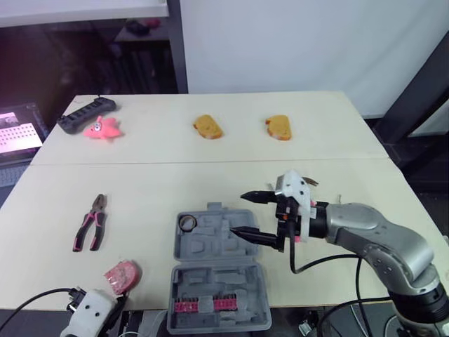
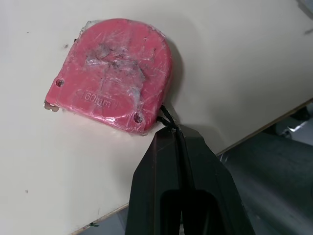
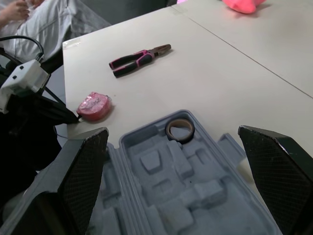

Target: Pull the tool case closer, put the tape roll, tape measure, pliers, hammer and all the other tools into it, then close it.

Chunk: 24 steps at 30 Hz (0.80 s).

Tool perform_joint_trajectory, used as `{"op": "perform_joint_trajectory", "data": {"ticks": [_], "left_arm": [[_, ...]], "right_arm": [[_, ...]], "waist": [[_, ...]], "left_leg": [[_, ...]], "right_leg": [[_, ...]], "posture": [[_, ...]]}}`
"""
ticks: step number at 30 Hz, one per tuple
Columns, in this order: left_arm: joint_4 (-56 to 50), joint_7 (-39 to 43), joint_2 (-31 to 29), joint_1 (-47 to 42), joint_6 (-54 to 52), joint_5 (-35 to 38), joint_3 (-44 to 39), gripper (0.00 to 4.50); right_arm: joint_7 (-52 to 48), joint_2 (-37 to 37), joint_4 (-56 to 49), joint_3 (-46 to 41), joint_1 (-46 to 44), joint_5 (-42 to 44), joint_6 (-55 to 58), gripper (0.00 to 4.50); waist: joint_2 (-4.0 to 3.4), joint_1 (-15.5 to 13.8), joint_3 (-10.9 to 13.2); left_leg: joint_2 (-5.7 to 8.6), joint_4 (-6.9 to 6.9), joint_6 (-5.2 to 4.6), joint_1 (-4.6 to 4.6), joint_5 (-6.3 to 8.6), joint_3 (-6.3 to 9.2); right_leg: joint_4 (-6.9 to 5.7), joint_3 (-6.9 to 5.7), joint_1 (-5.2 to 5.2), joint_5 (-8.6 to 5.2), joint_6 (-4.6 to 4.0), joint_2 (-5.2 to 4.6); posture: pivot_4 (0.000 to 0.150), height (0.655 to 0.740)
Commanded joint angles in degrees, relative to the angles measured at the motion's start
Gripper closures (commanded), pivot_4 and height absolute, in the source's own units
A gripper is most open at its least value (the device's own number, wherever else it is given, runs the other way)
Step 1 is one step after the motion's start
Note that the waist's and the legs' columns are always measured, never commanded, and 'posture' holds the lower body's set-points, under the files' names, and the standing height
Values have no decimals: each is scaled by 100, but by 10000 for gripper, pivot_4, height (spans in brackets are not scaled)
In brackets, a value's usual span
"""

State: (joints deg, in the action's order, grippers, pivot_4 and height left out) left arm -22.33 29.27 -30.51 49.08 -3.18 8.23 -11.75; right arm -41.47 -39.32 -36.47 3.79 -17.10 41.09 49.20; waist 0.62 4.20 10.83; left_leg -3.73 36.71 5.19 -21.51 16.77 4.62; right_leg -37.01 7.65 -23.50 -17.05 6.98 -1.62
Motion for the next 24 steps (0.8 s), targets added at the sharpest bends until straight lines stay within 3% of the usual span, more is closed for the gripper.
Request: {"op": "perform_joint_trajectory", "data": {"ticks": [1,14,17,24], "left_arm": [[625,275,-46,106,5,-26,16,44681],[1221,797,-86,28,495,306,-315,44681],[1065,961,-106,135,627,487,-497,36476],[196,1395,-396,338,19,1243,-1212,2283]], "right_arm": [[-56,-79,-313,-138,27,151,-48,0],[-395,-298,-439,-115,142,195,-278,0],[-434,-301,-395,-88,155,155,-339,0],[-535,-306,-326,-22,161,89,-431,0]], "waist": [[-1,-7,-1],[-10,1,-6],[-3,0,-3],[53,-20,26]], "left_leg": [[0,-6,0,0,0,0],[-2,-49,-2,16,-2,1],[-2,-49,-1,14,-2,1],[-4,-49,0,9,-3,3]], "right_leg": [[0,0,-1,0,0,0],[-1,0,-9,-4,-7,7],[-1,0,-11,-4,-7,7],[-7,0,-16,-4,-8,8]], "posture": [[1500,7400],[1500,7400],[1500,7400],[1500,7400]]}}
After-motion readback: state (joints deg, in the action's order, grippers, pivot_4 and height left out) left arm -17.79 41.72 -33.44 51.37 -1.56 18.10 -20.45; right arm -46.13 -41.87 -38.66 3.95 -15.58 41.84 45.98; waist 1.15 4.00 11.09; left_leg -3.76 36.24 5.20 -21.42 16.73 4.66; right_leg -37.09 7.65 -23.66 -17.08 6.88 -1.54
